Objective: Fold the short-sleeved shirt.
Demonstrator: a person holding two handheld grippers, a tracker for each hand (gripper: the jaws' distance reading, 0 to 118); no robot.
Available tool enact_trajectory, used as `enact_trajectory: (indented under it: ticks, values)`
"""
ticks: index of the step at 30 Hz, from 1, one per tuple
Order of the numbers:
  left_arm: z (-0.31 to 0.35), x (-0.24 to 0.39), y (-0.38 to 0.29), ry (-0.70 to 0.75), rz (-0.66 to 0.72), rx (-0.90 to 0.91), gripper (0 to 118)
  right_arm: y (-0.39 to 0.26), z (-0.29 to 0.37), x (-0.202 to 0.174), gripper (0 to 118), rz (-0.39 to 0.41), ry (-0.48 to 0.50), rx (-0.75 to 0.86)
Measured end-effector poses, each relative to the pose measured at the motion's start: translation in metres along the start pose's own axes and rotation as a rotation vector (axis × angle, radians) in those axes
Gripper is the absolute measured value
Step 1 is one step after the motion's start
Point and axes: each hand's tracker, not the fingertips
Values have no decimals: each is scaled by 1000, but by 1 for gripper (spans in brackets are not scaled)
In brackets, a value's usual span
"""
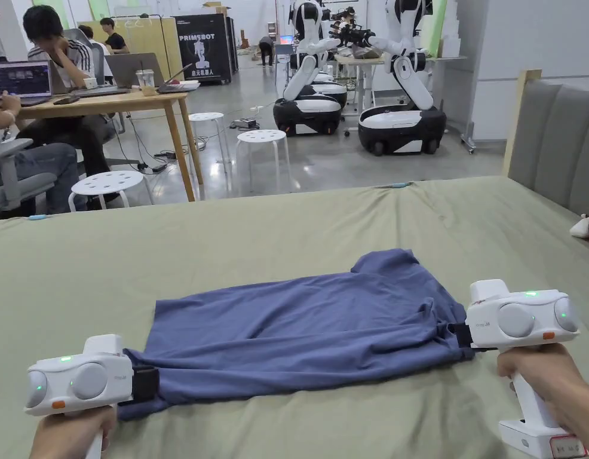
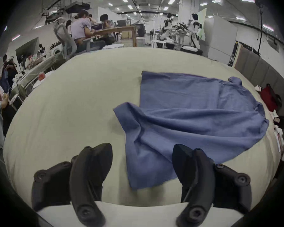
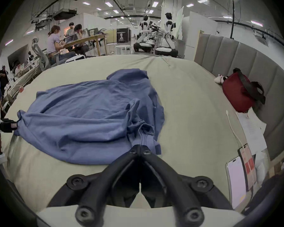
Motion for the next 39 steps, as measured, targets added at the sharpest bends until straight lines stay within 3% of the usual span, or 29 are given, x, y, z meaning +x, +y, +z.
enact_trajectory:
  ticks: [6, 7, 9, 10, 11, 12, 14, 15, 17, 22, 24, 25, 26, 27, 28, 30, 35, 39]
  values:
    - [-16, 10, -4, 16, -4, -53, 67, -2, -12, 11, 0, -2, -26, -35]
    - [-12, 14, -1, 13, -7, -53, 57, -1, -15, 12, 0, -5, -29, -43]
    - [-7, 19, 4, 12, -23, -37, 13, 0, -21, 16, 0, -7, -25, -58]
    - [-7, 20, 5, 61, -39, -27, 2, 1, -24, 16, 1, -4, -22, -61]
    - [-6, 20, 6, 33, -28, -38, 2, 1, -26, 16, 8, 3, -17, -62]
    - [-6, 18, 5, 32, -14, -41, 2, 1, -29, 15, 33, 23, -10, -45]
    - [-6, 14, 4, 19, 11, -36, 2, -2, -31, 13, 118, 49, -25, -8]
    - [-5, 12, 3, 15, 17, -31, 2, -2, -34, 14, 117, 47, -41, -16]
    - [-3, 12, 3, 10, 5, -20, 2, 0, -36, 19, 101, 27, -43, -15]
    - [0, 12, 6, 6, -5, -18, 2, -6, -68, 23, 95, 24, -20, -153]
    - [-1, 12, 6, 4, -3, -26, 2, -5, -71, 19, 78, 14, 9, -137]
    - [-1, 12, 6, 4, -1, -27, 2, -3, -70, 14, 62, 4, 18, -119]
    - [0, 12, 6, 4, 1, -26, 2, 0, -69, 10, 33, 16, 30, -117]
    - [-1, 12, 6, 5, 2, -23, 2, 3, -67, 3, 19, 51, 77, -120]
    - [0, 12, 6, 5, 1, -19, 2, 4, -66, -4, 17, 90, 82, -121]
    - [5, 10, 6, 3, 2, -9, 2, 7, -64, -17, 16, 179, -12, -128]
    - [25, 5, 7, -8, -11, 30, 2, -1, -43, -9, 16, 95, -7, -114]
    - [51, -1, -1, -13, -15, 41, 2, -17, -9, 1, 16, 88, 9, -91]
